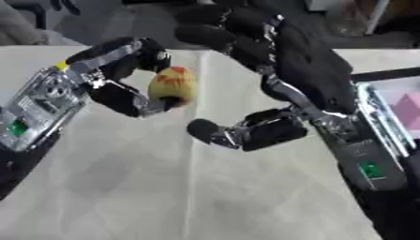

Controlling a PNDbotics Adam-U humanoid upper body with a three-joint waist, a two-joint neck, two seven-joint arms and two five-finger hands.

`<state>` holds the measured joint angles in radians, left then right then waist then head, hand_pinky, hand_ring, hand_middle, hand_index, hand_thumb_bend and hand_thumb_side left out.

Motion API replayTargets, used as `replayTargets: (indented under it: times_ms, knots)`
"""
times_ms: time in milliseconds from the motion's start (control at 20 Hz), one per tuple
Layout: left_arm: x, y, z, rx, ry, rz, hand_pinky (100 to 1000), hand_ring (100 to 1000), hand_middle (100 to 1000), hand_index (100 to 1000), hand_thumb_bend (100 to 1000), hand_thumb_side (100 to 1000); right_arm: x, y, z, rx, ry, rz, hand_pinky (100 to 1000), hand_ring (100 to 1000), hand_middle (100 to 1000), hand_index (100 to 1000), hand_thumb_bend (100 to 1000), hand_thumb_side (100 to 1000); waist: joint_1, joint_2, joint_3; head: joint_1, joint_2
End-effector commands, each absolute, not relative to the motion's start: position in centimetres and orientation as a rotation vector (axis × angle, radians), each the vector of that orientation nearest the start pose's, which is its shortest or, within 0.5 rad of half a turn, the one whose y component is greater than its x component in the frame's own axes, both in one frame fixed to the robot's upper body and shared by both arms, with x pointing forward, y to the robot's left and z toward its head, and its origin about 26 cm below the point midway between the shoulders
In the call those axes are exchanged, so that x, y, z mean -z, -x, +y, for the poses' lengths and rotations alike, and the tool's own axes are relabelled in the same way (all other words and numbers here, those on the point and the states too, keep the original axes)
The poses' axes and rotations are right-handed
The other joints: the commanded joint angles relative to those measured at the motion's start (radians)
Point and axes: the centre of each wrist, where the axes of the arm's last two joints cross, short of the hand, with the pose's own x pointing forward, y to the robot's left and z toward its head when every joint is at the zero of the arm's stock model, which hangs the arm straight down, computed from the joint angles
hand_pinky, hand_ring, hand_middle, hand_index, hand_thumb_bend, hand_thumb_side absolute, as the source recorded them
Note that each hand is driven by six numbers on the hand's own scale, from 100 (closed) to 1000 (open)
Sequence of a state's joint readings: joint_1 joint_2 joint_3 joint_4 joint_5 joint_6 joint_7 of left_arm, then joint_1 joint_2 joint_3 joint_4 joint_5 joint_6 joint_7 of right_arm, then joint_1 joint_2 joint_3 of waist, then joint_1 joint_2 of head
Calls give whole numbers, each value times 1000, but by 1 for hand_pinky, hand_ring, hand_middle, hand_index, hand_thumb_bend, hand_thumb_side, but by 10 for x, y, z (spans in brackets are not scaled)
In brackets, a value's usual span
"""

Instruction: Pick up the objects with one hand, pass them to the other hand, and then place them into the box on the other side of the table.

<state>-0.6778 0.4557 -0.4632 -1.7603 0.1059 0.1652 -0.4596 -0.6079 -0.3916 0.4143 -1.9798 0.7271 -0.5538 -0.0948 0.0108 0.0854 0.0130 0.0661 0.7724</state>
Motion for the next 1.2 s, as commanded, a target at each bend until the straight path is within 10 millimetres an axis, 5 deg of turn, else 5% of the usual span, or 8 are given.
replayTargets:
  times_ms: [50,700,1200]
  knots:
    - [-231,-338,150,1379,402,-1787,645,497,374,454,236,100,-249,-295,-143,1214,-391,2619,914,786,842,897,387,412,1,-16,1,-4,-2]
    - [-252,-326,151,1403,505,-1814,660,514,394,472,246,100,-241,-294,-144,1201,-356,2682,877,675,768,806,365,377,-2,-17,5,-12,-2]
    - [-265,-318,148,1432,525,-1854,664,518,399,476,247,100,-235,-293,-144,1269,-325,2691,837,590,698,734,264,318,-2,-18,5,-12,-2]
